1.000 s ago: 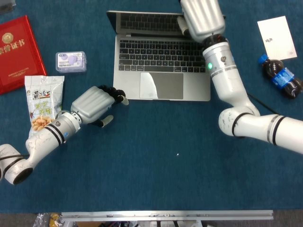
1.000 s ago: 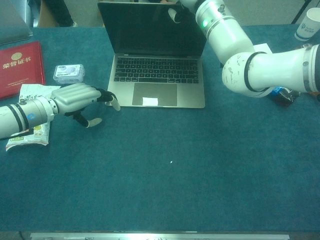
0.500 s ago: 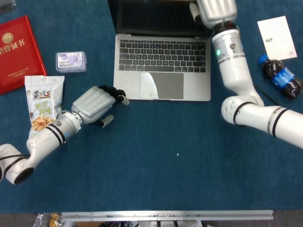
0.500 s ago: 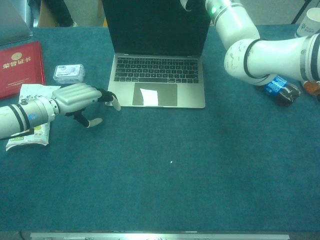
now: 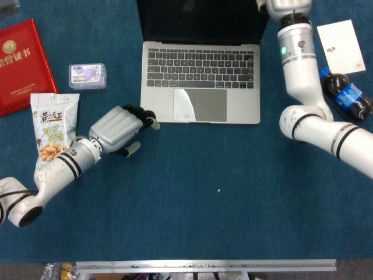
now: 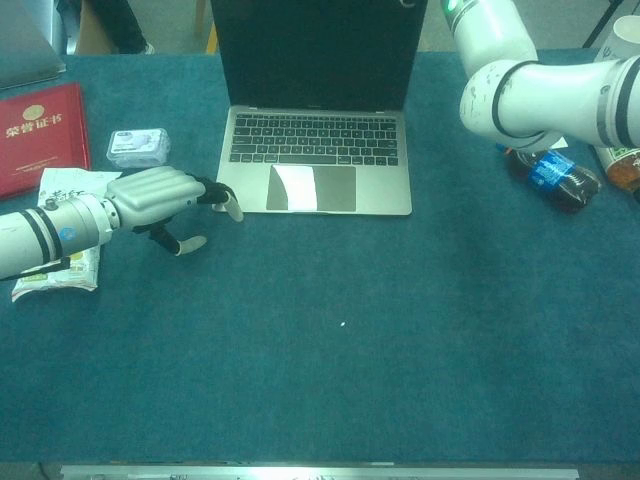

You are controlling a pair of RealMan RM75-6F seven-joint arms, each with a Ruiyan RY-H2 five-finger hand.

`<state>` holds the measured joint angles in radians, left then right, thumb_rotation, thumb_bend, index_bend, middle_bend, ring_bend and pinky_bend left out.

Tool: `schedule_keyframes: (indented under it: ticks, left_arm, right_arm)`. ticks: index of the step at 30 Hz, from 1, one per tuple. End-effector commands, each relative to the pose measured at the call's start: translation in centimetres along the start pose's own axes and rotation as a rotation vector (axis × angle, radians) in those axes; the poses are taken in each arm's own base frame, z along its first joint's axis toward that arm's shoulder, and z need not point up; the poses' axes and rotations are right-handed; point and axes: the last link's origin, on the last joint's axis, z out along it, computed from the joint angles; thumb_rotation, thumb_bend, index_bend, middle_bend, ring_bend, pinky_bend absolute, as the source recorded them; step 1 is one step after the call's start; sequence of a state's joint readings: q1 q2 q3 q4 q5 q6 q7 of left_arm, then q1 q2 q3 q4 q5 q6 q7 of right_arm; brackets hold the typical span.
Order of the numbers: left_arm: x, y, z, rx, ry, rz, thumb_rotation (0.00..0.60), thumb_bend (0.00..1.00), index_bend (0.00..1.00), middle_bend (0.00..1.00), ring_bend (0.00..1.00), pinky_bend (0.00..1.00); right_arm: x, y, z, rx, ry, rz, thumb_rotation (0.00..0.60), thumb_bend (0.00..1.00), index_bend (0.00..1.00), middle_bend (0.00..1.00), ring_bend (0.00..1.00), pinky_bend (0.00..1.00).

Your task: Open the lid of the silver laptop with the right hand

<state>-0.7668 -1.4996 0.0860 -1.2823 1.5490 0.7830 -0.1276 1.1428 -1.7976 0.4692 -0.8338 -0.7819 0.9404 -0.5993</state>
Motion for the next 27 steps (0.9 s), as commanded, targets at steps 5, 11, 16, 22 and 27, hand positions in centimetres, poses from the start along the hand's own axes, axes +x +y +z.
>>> schedule_keyframes:
  ticks: [5, 11, 16, 22, 27]
  left_arm:
    - [0.0, 0.0, 0.0, 0.001, -0.001, 0.001, 0.600, 0.42, 0.25, 0.21, 0.18, 0.21]
    - [0.1, 0.0, -0.1, 0.000, 0.001, 0.001, 0.600, 0.42, 0.25, 0.21, 0.18, 0.21]
    - [0.6, -0.1, -0.5, 0.000, 0.023, -0.002, 0.600, 0.42, 0.25, 0.21, 0.18, 0.21]
    - [1.4, -0.6, -1.6, 0.011, 0.062, -0.004, 0.600, 0.42, 0.25, 0.21, 0.18, 0.21]
    - [2.3, -1.0, -2.6, 0.030, 0.109, -0.012, 0.600, 0.42, 0.26, 0.21, 0.18, 0.21]
  right_arm:
    - [-0.4, 0.9, 0.8, -0.031, -0.003, -0.007, 0.600, 0.32, 0.05, 0.15, 0.04, 0.20]
    - [-0.7, 0.9, 0.9, -0.033, -0.007, 0.002, 0.600, 0.32, 0.05, 0.15, 0.04, 0.20]
    - [-0.1, 0.4, 0.1, 0.021, 0.009, 0.055, 0.600, 0.32, 0.05, 0.15, 0.04, 0.20]
    - [1.4, 1.0, -2.4, 0.100, 0.006, 0.143, 0.600, 0.30, 0.05, 0.15, 0.04, 0.20]
    - [2.5, 2.0, -5.0, 0.150, 0.000, 0.171, 0.600, 0.30, 0.05, 0.15, 0.04, 0.20]
